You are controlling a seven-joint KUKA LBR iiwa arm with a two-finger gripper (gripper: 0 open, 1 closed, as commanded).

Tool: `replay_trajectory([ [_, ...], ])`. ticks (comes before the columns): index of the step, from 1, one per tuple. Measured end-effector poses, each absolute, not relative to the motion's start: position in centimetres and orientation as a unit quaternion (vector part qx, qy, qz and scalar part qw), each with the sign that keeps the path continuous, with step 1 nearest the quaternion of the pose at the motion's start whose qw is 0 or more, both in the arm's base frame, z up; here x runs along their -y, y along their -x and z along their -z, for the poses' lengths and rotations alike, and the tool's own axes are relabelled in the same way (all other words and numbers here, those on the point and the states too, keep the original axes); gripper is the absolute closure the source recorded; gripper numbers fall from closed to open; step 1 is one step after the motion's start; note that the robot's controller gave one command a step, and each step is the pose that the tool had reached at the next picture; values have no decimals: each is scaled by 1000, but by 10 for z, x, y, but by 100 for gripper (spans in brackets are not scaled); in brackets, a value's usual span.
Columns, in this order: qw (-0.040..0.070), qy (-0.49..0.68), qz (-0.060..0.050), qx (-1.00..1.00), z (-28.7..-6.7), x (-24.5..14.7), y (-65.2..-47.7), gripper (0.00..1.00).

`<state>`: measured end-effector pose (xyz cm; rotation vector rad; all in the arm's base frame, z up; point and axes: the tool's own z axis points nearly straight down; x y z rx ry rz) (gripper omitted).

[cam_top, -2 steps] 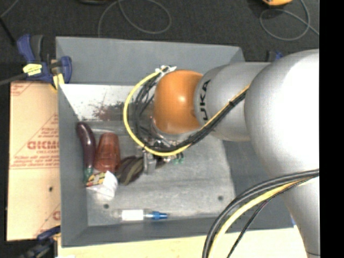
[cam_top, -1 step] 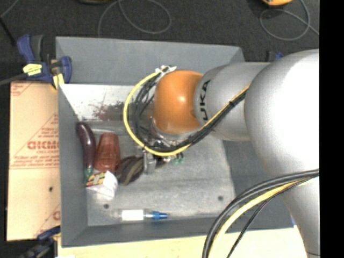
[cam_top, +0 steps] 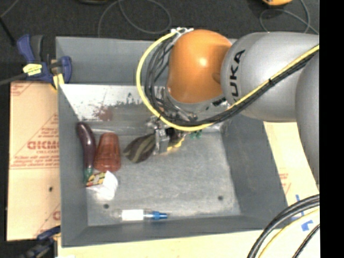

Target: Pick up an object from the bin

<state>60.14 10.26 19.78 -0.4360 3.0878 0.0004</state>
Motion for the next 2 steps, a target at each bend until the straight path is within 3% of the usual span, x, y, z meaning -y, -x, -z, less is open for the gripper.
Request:
replay_trajectory([
  [1, 11, 140, 0, -990, -198, -103, -601, 100],
  [2, 8, 143, 0, -990, -242, -103, -602, 100],
])
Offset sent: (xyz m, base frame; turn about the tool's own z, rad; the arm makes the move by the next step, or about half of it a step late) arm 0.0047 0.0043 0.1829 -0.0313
